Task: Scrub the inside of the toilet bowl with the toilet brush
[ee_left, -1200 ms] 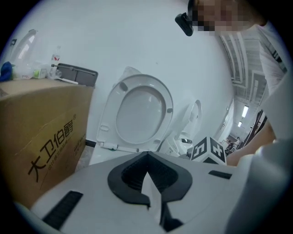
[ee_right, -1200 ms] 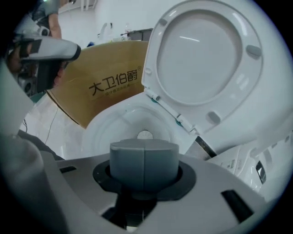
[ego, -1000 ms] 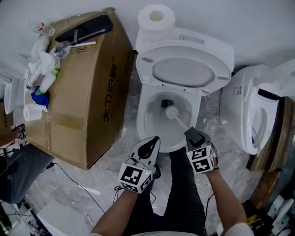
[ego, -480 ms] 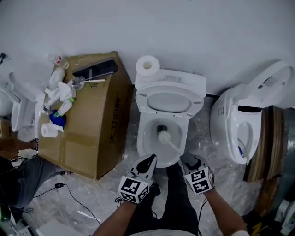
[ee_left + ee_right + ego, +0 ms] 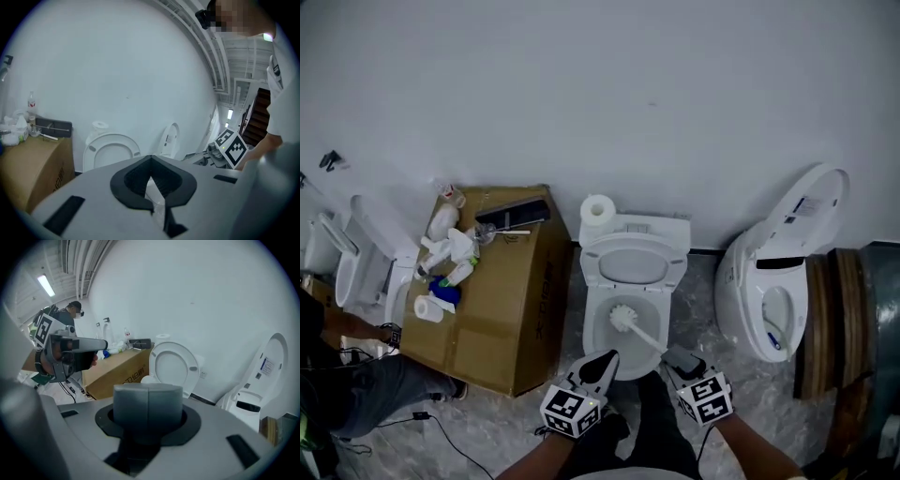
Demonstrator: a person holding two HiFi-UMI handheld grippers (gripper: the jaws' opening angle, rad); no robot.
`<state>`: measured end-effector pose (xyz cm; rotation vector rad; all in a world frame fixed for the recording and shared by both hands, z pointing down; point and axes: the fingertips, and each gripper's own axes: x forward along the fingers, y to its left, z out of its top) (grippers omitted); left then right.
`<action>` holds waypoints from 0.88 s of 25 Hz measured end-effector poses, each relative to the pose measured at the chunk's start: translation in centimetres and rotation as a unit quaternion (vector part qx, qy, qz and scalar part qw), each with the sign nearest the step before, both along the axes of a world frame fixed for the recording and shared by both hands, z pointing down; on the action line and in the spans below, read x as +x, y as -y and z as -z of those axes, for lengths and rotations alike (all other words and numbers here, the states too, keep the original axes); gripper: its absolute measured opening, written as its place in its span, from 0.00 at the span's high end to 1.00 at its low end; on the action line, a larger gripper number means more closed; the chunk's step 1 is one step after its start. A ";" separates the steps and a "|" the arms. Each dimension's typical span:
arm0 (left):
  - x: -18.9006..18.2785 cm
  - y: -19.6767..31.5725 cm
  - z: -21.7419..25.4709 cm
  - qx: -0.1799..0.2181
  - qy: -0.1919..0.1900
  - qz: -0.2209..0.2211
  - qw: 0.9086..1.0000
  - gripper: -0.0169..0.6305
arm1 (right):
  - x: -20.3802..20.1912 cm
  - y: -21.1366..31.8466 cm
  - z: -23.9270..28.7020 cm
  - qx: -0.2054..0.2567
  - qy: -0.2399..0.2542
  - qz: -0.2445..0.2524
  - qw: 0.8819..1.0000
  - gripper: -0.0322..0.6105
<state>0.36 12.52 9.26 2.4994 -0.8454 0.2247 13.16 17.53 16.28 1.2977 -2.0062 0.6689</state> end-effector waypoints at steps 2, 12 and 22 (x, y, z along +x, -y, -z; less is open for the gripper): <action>-0.3 -0.3 2.0 0.005 -0.005 0.004 1.000 0.96 | -0.2 -0.2 2.2 0.017 0.002 -0.002 1.000 0.71; 0.0 -2.3 9.9 0.028 -0.023 -0.018 0.999 0.96 | -1.2 -1.9 11.2 0.070 0.015 -0.010 0.997 0.71; -0.9 -1.7 15.5 0.072 -0.033 -0.022 0.997 0.96 | -1.8 -1.5 17.9 0.119 0.033 -0.027 0.992 0.71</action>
